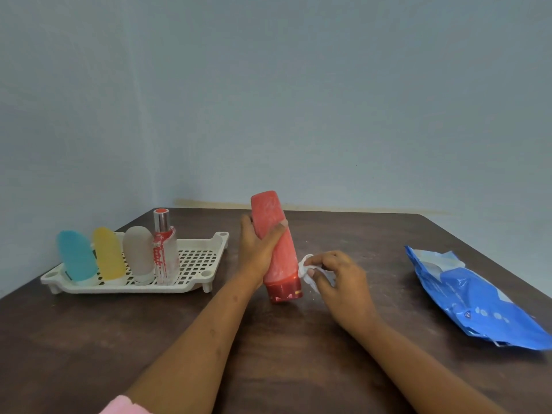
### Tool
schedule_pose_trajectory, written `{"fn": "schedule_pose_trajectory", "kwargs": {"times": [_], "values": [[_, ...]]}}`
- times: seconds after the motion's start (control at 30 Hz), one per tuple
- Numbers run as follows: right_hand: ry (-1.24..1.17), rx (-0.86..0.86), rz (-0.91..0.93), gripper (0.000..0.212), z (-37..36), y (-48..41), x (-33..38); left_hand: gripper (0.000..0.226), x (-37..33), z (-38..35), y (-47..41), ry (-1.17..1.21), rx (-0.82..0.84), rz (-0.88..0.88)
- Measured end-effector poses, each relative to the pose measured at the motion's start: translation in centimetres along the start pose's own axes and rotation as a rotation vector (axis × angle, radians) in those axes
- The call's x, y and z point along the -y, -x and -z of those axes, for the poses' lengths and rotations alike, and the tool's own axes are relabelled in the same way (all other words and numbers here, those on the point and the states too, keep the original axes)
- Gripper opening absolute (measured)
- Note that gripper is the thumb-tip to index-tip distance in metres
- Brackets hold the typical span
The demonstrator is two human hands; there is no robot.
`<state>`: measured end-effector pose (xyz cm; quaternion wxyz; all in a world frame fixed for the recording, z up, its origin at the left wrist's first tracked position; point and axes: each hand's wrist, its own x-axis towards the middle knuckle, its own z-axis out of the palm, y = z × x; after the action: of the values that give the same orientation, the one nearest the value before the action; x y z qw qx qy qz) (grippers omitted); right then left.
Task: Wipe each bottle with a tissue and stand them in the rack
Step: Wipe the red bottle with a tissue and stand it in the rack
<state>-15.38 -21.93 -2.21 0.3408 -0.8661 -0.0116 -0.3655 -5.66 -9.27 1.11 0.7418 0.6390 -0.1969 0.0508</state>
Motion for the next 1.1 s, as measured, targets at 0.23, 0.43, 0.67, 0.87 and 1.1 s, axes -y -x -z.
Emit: {"fn": "schedule_pose_trajectory", "kwargs": {"times": [0.23,0.43,0.67,0.87,1.1], "values": [[-0.053,0.034,0.012,0.015,-0.4,0.0,-0.7,0.053,-0.5,0.3,-0.3,-0.143,0.239,0.065],[-0.105,0.030,0.013,0.021,-0.5,-0.2,-1.2,0.087,-0.5,-0.5,0.2,-0.307,0.223,0.058],[-0.204,0.096,0.015,0.027,-0.1,0.3,-0.2,0.069,0.2,-0.1,0.2,-0.160,0.145,-0.011],[-0.157,0.216,0.126,0.042,-0.2,0.5,0.1,0.050,0.0,2.2,-1.6,-0.244,0.247,-0.145],[-0.086,0.271,0.145,0.042,-0.5,0.4,-0.1,0.063,-0.7,2.9,-1.4,-0.404,0.322,-0.089]]}}
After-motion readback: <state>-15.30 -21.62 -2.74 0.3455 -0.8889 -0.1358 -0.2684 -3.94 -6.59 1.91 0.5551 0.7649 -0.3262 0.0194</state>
